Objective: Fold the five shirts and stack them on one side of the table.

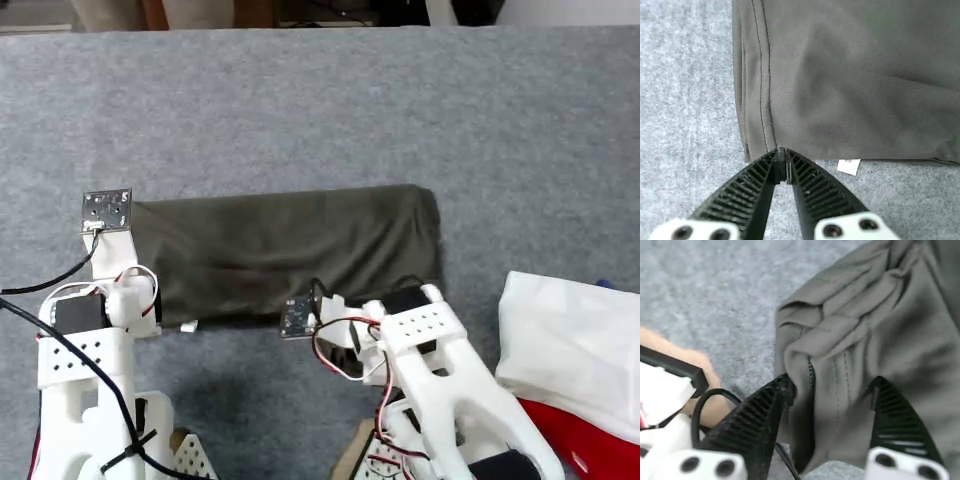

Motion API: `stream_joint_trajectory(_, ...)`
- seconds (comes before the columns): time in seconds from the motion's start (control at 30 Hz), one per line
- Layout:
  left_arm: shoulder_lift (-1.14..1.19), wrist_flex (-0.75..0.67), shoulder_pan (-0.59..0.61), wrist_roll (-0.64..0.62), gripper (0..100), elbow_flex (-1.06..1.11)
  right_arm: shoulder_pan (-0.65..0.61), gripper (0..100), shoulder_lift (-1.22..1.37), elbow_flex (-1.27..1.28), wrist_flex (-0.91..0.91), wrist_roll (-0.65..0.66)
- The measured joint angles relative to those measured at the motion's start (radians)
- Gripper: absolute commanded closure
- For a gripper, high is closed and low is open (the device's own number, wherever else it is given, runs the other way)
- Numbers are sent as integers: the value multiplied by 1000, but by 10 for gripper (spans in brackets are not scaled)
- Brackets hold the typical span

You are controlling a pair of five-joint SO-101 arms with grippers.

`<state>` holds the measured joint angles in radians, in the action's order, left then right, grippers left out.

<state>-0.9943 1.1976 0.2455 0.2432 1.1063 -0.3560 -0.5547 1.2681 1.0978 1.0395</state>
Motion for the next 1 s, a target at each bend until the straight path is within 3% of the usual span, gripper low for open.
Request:
stream_joint_trajectory(0.33, 0, 0, 0, 0, 981, 0, 60, 995, 8, -18, -97, 0)
stream_joint_trajectory(0.63, 0, 0, 0, 0, 981, 0, 138, 994, 52, -120, -71, 0)
stream_joint_trajectory(0.8, 0, 0, 0, 0, 981, 0, 143, 994, 54, -351, 109, 0)
stream_joint_trajectory(1.0, 0, 0, 0, 0, 981, 0, 123, 994, 146, -612, 155, 17)
